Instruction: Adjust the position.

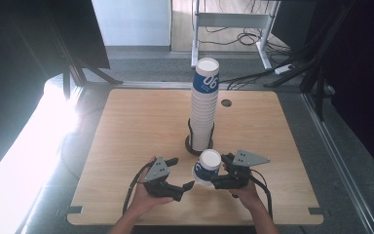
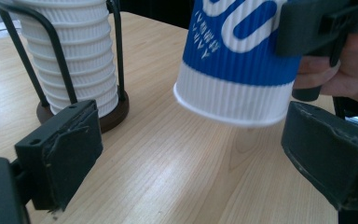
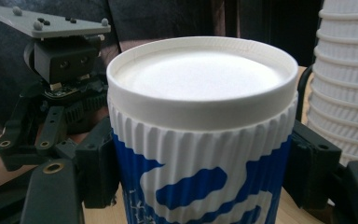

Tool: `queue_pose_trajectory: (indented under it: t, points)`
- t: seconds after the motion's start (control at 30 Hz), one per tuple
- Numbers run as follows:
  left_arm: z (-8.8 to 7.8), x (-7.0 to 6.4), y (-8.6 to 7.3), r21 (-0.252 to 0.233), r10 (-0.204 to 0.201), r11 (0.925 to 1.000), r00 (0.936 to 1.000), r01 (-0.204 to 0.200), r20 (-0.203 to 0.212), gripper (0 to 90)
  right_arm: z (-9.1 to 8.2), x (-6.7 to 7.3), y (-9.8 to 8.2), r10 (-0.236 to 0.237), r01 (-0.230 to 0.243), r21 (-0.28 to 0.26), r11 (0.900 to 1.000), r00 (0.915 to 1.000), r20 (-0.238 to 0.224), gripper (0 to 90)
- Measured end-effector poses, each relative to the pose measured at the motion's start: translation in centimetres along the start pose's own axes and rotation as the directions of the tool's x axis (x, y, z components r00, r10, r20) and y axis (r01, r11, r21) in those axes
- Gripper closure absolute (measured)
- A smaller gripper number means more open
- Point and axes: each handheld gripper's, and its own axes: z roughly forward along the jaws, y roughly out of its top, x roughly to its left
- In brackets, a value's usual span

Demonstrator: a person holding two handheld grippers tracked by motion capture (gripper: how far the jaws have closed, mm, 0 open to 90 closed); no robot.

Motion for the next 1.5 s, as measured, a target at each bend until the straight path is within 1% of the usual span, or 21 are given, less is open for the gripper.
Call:
queue_pose_trajectory:
  t: [0.03, 0.2, 0.23, 0.3, 0.33, 0.37, 0.5, 0.6, 0.67, 0.73, 0.9, 0.97, 1.23, 1.37, 1.5]
  points:
    - [0.1, -0.1, 0.0, 0.004, 0.005, 1.0000, 1.0000, -0.005, -0.003, 4.3, 0.1, 0.0, 0.0, -0.002, 0.002, 0.002, 1.000, 1.0000, -0.001, 25.6]
    - [0.7, -0.2, 0.1, 0.020, 0.015, 0.9997, 0.9998, -0.015, 0.011, 4.1, 0.5, 0.2, -0.1, -0.006, 0.006, 0.010, 1.000, 1.0000, -0.004, 25.6]
    - [0.9, -0.2, 0.2, 0.027, 0.021, 0.9994, 0.9996, -0.021, 0.019, 4.1, 0.5, 0.2, -0.1, -0.004, 0.004, 0.008, 1.000, 1.0000, -0.005, 25.6]
    - [1.3, -0.4, 0.2, 0.038, 0.028, 0.9989, 0.9994, -0.029, 0.022, 4.1, 0.7, 0.4, -0.1, 0.000, 0.000, 0.008, 1.000, 0.9999, -0.013, 25.6]
    - [1.6, -0.4, 0.2, 0.042, 0.029, 0.9986, 0.9991, -0.030, 0.031, 4.1, 0.8, 0.5, -0.1, -0.005, 0.005, 0.010, 1.000, 0.9999, -0.014, 25.6]
    - [1.8, -0.5, 0.2, 0.047, 0.031, 0.9984, 0.9987, -0.033, 0.039, 3.4, 0.9, 0.6, -0.1, -0.010, 0.010, 0.013, 1.000, 0.9999, -0.012, 25.6]
    - [2.5, -1.1, 0.3, 0.059, 0.052, 0.9967, 0.9973, -0.055, 0.052, 3.8, 1.2, 0.8, -0.2, -0.013, 0.013, 0.018, 1.000, 0.9998, -0.017, 25.6]
    - [2.9, -1.4, 0.4, 0.059, 0.061, 0.9962, 0.9965, -0.064, 0.058, 4.1, 1.4, 0.9, -0.2, -0.016, 0.016, 0.023, 1.000, 0.9998, -0.016, 25.6]
    - [3.0, -1.5, 0.4, 0.051, 0.069, 0.9961, 0.9962, -0.072, 0.052, 5.3, 1.5, 1.0, -0.3, -0.019, 0.020, 0.029, 0.999, 0.9997, -0.015, 25.6]
    - [3.0, -1.6, 0.4, 0.041, 0.077, 0.9960, 0.9958, -0.079, 0.049, 9.1, 1.6, 1.0, -0.3, -0.021, 0.022, 0.031, 0.999, 0.9996, -0.016, 25.6]
    - [3.2, -1.7, 0.3, 0.036, 0.098, 0.9944, 0.9943, -0.099, 0.043, 15.9, 1.8, 1.1, -0.4, -0.028, 0.029, 0.041, 0.999, 0.9995, -0.017, 25.5]
    - [3.2, -1.7, 0.3, 0.034, 0.101, 0.9941, 0.9941, -0.103, 0.040, 16.8, 1.8, 1.1, -0.5, -0.034, 0.034, 0.047, 0.998, 0.9994, -0.012, 25.3]
    - [3.2, -1.8, 0.2, 0.035, 0.113, 0.9928, 0.9931, -0.114, 0.032, 18.9, 1.8, 0.9, -0.5, -0.022, 0.023, 0.050, 0.998, 0.9996, -0.015, 24.6]
    - [3.2, -1.8, 0.2, 0.033, 0.117, 0.9924, 0.9926, -0.118, 0.031, 19.7, 1.7, 0.7, -0.5, -0.004, 0.005, 0.053, 0.999, 0.9998, -0.021, 23.9]
    - [3.2, -1.8, 0.2, 0.034, 0.126, 0.9914, 0.9916, -0.127, 0.031, 19.8, 1.7, 0.7, -0.5, -0.002, 0.003, 0.050, 0.999, 0.9998, -0.021, 23.5]
